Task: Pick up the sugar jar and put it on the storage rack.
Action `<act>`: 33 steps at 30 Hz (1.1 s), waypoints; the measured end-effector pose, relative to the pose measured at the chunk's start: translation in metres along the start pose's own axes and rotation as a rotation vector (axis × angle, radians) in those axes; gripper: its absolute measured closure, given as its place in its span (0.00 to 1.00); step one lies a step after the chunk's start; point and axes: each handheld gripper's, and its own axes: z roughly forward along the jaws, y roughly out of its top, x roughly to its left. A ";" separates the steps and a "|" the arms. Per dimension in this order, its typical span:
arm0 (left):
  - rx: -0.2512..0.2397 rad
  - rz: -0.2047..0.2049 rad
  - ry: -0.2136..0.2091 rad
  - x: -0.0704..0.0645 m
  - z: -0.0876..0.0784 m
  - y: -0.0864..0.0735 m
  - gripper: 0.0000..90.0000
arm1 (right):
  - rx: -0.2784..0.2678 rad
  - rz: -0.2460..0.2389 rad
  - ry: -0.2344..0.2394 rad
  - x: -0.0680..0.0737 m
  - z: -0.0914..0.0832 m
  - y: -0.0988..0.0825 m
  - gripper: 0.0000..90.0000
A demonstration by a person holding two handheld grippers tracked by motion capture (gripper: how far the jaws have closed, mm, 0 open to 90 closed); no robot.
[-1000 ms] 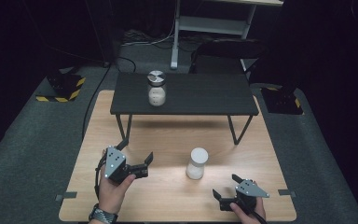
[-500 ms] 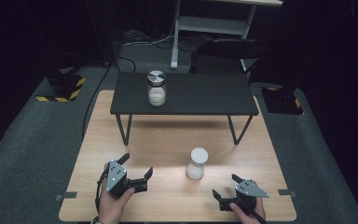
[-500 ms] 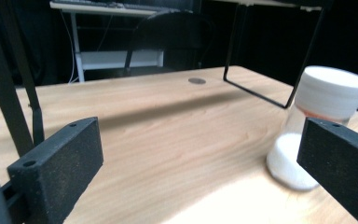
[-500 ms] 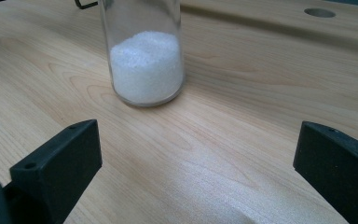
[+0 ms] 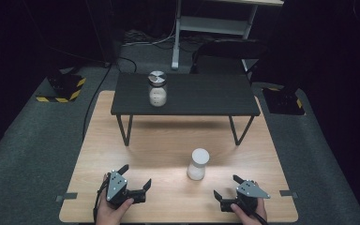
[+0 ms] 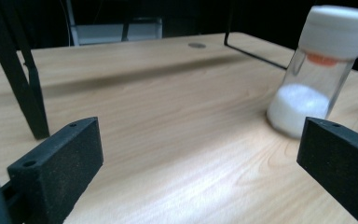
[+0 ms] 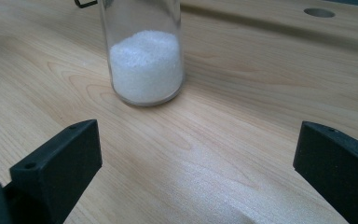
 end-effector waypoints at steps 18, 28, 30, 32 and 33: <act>0.122 0.100 0.024 -0.006 0.008 -0.001 0.00 | 0.000 -0.013 -0.019 0.005 0.000 0.000 0.01; 0.157 0.145 0.013 -0.010 0.011 0.004 0.00 | 0.004 -0.026 -0.021 0.007 0.001 0.001 0.01; 0.153 0.133 0.015 -0.010 0.010 0.003 0.00 | 0.003 -0.027 -0.020 0.008 0.000 0.001 0.01; 0.152 0.129 0.014 -0.010 0.009 0.003 0.00 | 0.005 -0.029 -0.019 0.008 0.001 0.001 0.01; 0.150 0.126 0.011 -0.009 0.009 0.003 0.00 | 0.006 -0.026 -0.019 0.007 0.001 0.001 0.01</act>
